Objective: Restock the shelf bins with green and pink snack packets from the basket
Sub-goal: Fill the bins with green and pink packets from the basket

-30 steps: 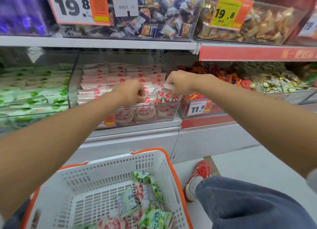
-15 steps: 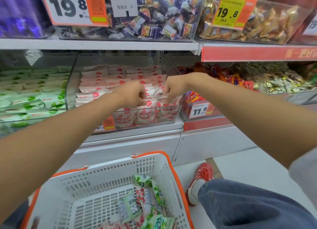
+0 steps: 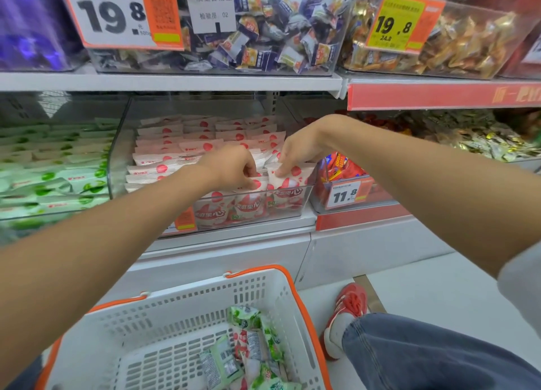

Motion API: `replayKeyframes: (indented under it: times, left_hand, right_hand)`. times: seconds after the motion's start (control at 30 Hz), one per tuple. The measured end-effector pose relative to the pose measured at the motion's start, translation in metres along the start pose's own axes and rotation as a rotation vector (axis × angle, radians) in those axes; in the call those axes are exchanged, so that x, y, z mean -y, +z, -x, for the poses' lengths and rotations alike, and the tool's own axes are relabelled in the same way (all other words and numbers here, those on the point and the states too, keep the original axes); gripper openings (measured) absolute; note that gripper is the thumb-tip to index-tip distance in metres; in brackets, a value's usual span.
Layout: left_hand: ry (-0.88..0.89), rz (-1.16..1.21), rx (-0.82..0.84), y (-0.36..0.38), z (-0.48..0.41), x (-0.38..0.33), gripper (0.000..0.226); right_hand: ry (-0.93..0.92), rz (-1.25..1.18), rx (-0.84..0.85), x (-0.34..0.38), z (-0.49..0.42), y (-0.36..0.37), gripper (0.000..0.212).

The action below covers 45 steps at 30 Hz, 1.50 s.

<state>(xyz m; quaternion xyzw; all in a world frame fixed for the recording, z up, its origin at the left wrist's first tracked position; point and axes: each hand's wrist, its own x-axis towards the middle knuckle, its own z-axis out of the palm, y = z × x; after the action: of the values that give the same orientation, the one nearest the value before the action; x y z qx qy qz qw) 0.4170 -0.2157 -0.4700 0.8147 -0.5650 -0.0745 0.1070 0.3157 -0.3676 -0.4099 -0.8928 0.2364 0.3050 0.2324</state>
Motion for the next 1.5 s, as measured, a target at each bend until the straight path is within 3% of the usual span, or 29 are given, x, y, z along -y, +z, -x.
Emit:
replayKeyframes:
  times: [0.17,0.37,0.5,0.83,1.0,1.13,1.23,1.37,1.5]
  left_hand:
    - [-0.017,0.01,-0.005,0.001,-0.003,0.002,0.022]
    - [-0.041,-0.019,-0.022,0.002,-0.006,0.002,0.022]
    - [-0.046,-0.023,-0.031,0.003,-0.006,0.0,0.019]
    - [-0.065,-0.072,-0.063,0.005,-0.004,-0.001,0.018]
    - [-0.07,-0.105,-0.061,0.006,-0.001,-0.004,0.022]
    - [-0.042,0.068,-0.054,0.004,0.0,-0.009,0.009]
    - [-0.029,0.255,-0.071,0.005,-0.001,-0.013,0.02]
    - [-0.044,0.292,-0.102,0.011,-0.005,-0.016,0.031]
    - [-0.04,0.296,-0.113,0.011,-0.011,-0.018,0.015]
  right_hand:
    - [0.057,0.17,-0.019,0.004,-0.008,0.005,0.032]
    - [0.065,0.175,-0.019,0.002,-0.016,0.015,0.029]
    - [0.083,0.308,-0.056,0.008,-0.018,0.023,0.042]
    - [0.1,0.342,-0.078,0.015,-0.018,0.034,0.043]
    - [-0.032,0.34,-0.222,0.006,0.0,0.025,0.023]
    - [-0.111,0.528,-0.284,0.002,0.013,0.024,0.017]
    - [-0.08,0.687,-0.335,0.0,0.007,0.034,0.025]
    - [-0.095,0.757,-0.382,0.002,0.003,0.032,0.03]
    - [-0.129,0.75,-0.465,0.002,0.009,0.019,0.035]
